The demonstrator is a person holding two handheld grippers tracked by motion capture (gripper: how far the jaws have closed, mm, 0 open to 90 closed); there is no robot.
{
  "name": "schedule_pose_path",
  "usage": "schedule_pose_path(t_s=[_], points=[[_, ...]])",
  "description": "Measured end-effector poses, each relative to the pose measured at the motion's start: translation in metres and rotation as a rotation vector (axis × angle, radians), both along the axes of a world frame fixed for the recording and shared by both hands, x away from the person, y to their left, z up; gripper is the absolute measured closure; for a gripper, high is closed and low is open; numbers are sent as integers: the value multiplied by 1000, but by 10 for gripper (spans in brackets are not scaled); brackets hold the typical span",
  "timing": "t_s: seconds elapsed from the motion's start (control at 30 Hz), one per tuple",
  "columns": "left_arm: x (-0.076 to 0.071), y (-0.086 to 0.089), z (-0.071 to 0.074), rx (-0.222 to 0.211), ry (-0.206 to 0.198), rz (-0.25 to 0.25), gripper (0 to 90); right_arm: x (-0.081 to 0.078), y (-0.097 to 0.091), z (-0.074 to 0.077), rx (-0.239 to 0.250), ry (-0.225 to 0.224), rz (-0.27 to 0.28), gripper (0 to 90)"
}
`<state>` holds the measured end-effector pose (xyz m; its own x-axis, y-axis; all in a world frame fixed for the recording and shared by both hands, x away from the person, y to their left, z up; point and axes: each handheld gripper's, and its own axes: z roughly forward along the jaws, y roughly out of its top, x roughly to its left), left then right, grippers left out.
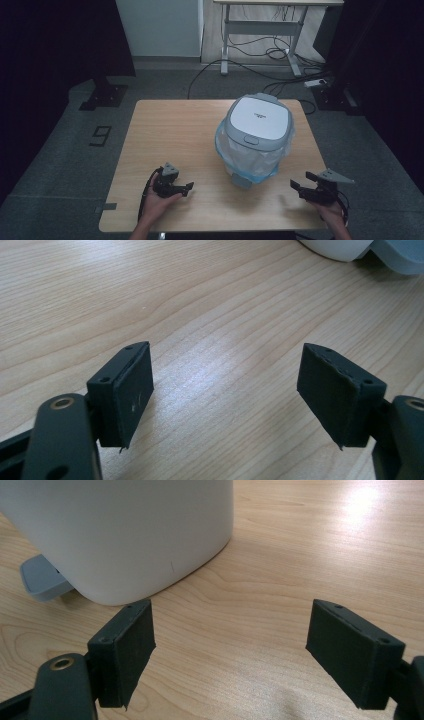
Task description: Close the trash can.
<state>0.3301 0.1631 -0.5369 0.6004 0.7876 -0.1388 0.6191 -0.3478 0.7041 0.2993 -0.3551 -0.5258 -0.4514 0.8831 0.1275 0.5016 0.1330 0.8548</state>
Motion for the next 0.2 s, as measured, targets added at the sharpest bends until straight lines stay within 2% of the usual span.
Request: schedule_pose_path(t_s=[0.2], points=[[2, 1, -1, 5, -16, 20, 225, 4, 2, -4, -5, 9, -7, 190]])
